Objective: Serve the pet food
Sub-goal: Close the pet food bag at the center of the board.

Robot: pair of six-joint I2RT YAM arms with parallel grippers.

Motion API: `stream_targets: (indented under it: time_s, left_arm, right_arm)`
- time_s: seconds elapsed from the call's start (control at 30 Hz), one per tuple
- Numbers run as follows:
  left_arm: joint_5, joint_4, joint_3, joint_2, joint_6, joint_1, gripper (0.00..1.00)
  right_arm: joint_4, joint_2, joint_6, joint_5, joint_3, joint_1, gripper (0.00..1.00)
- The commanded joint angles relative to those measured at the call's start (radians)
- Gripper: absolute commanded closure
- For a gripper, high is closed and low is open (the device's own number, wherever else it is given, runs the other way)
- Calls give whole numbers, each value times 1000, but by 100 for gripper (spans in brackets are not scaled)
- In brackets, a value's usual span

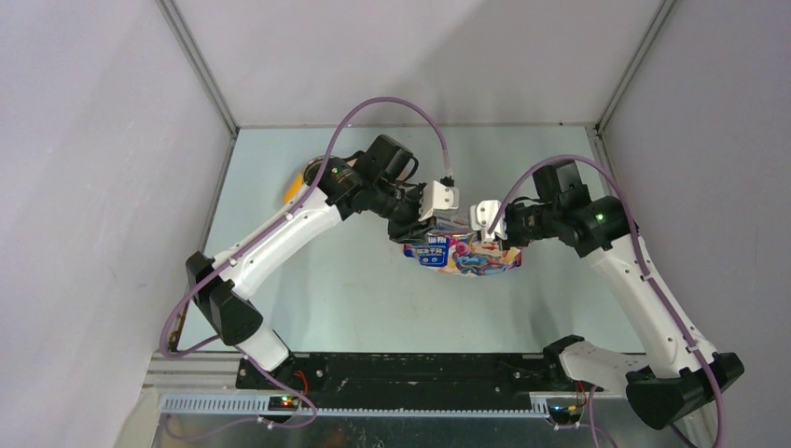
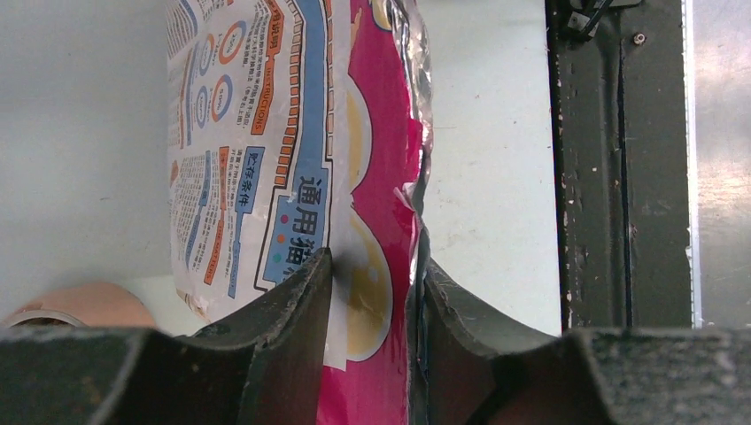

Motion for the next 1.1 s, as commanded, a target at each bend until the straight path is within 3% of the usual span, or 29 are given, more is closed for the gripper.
stream_targets:
  time_s: [0.0, 0.1, 0.2, 0.27, 0.5, 0.67, 0.8, 0.97, 1.03, 1.07]
  left_arm:
    - [5, -28, 3, -42, 23, -1, 57]
    - [2, -18, -11, -48, 19, -1, 57]
    - [-12, -7, -28, -52, 15, -1, 59]
    - [-18, -2, -39, -54, 12, -1, 62]
    - [-35, 19, -65, -70, -3, 4, 67]
    - [-16, 38, -65, -83, -29, 24, 57]
    - [-3, 43, -55, -87, -40, 37, 55]
    - [0, 39, -55, -87, -44, 39, 54]
    - [1, 35, -53, -86, -46, 40, 54]
    - [0, 33, -52, -87, -46, 40, 54]
  right_arm:
    - [-103, 13, 28, -74, 72, 1, 100]
    - [-20, 7, 103, -52, 63, -5, 97]
    - [109, -28, 179, -40, 15, -2, 70]
    - [181, -50, 212, -21, -21, 15, 60]
    - [285, -55, 250, 60, -83, 89, 53]
    - [339, -64, 243, 129, -133, 139, 52]
    - [394, -84, 261, 173, -170, 170, 56]
    - [403, -101, 265, 177, -171, 190, 88]
    - [387, -106, 255, 180, -168, 198, 99]
    - [381, -106, 249, 180, -166, 201, 100]
